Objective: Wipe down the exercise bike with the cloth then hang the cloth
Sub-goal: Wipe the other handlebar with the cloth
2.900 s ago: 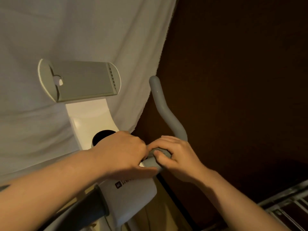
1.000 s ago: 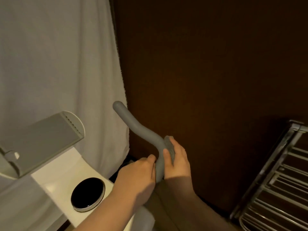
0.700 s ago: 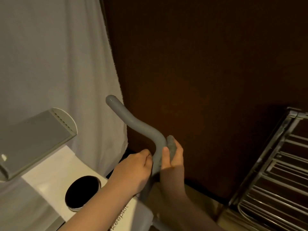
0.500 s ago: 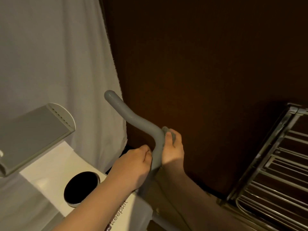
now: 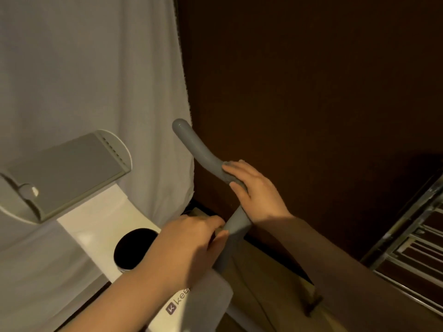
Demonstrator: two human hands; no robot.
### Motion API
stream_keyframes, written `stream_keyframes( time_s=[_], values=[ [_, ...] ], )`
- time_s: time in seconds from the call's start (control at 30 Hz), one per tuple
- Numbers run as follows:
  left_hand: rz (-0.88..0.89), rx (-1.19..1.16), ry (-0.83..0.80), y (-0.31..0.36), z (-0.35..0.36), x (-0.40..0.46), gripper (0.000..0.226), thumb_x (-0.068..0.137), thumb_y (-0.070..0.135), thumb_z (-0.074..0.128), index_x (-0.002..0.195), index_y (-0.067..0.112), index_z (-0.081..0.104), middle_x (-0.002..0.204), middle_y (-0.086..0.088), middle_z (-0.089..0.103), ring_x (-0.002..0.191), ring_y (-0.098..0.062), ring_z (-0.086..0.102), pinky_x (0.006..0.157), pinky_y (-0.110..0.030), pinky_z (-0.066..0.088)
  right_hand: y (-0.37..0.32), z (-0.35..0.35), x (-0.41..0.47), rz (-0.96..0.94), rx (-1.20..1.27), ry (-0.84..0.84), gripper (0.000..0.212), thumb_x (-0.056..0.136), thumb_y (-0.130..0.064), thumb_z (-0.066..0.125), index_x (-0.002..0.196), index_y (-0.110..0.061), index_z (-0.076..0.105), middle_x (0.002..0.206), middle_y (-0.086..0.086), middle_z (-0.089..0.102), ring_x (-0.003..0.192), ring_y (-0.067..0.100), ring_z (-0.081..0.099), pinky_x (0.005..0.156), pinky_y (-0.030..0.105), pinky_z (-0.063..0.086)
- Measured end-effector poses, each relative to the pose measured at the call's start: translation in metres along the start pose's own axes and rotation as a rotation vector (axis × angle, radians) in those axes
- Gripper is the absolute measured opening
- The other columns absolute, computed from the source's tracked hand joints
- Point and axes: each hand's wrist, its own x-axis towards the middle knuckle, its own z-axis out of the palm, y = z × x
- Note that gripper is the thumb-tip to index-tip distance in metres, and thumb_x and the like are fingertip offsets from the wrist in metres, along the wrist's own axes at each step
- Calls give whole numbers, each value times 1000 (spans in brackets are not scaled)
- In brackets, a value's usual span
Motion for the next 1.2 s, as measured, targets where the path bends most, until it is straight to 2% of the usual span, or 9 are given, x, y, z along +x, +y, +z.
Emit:
stream_keyframes(
  time_s=[0.17, 0.3, 0.43, 0.57, 0.67, 0.8, 0.97, 1.07, 1.2],
  values=[
    [45, 21, 59, -3, 9, 1, 39, 98, 53, 21, 99, 33, 55, 87, 8, 61, 77, -9, 57, 71, -36, 50, -1, -7, 12, -59, 8, -43, 40, 99, -13, 50, 138, -24, 53, 149, -7, 41, 138, 1, 28, 106, 0, 11],
    [37, 8, 109, -4, 15, 3, 53, 89, 56, 11, 91, 30, 57, 81, 7, 62, 72, -11, 58, 68, -36, 49, -2, -10, -7, -124, -133, -80, 36, 99, -11, 51, 133, -20, 58, 146, -5, 46, 138, 1, 24, 106, 0, 4],
    [35, -18, 79, -3, 13, 7, 64, 82, 58, 5, 94, 27, 59, 84, 5, 64, 75, -13, 60, 71, -38, 51, -18, -5, 22, -200, -244, -133, 37, 99, -12, 52, 135, -18, 56, 147, 0, 46, 142, 12, 30, 111, 13, 12],
    [62, 59, 100, -1, 10, 2, 61, 84, 56, 5, 95, 29, 58, 84, 6, 63, 75, -12, 60, 69, -36, 51, -17, -9, -3, -66, -189, -73, 36, 100, -13, 48, 134, -21, 57, 149, -7, 41, 141, 5, 26, 104, 3, 6],
    [67, 37, 98, 0, 7, 0, 45, 92, 51, 18, 97, 29, 57, 81, 6, 60, 72, -12, 58, 69, -37, 50, -19, -14, -42, 54, -15, 44, 32, 99, -14, 50, 129, -19, 62, 139, -8, 51, 127, -6, 34, 99, -4, 14],
    [36, -18, 74, 3, 5, 2, 28, 100, 42, 33, 101, 27, 57, 86, 5, 62, 77, -12, 58, 73, -38, 50, -21, -6, -27, 172, 68, 140, 33, 100, -17, 48, 131, -22, 59, 142, -7, 47, 132, 6, 40, 104, 12, 27],
    [86, -1, 145, 3, 6, -4, 31, 100, 42, 27, 91, 28, 54, 78, 9, 55, 70, -11, 54, 65, -32, 47, -39, 33, -48, 290, 298, 474, 37, 100, -11, 46, 134, -24, 55, 147, -7, 41, 137, 5, 35, 113, 23, 30],
    [124, 2, 249, 2, 11, -5, 33, 94, 42, 24, 76, 30, 49, 64, 14, 47, 54, -7, 48, 52, -28, 42, -40, 37, -65, 243, 363, 418, 39, 101, -9, 45, 136, -24, 53, 149, -12, 36, 139, 2, 29, 116, 26, 26],
    [149, -24, 346, -3, 19, -3, 36, 95, 36, 32, 74, 26, 60, 59, 10, 54, 47, -7, 49, 46, -33, 48, -24, 21, -34, 279, 298, 405, 39, 102, -14, 42, 140, -19, 49, 149, -4, 38, 135, 2, 34, 115, 28, 29]
  ],
)
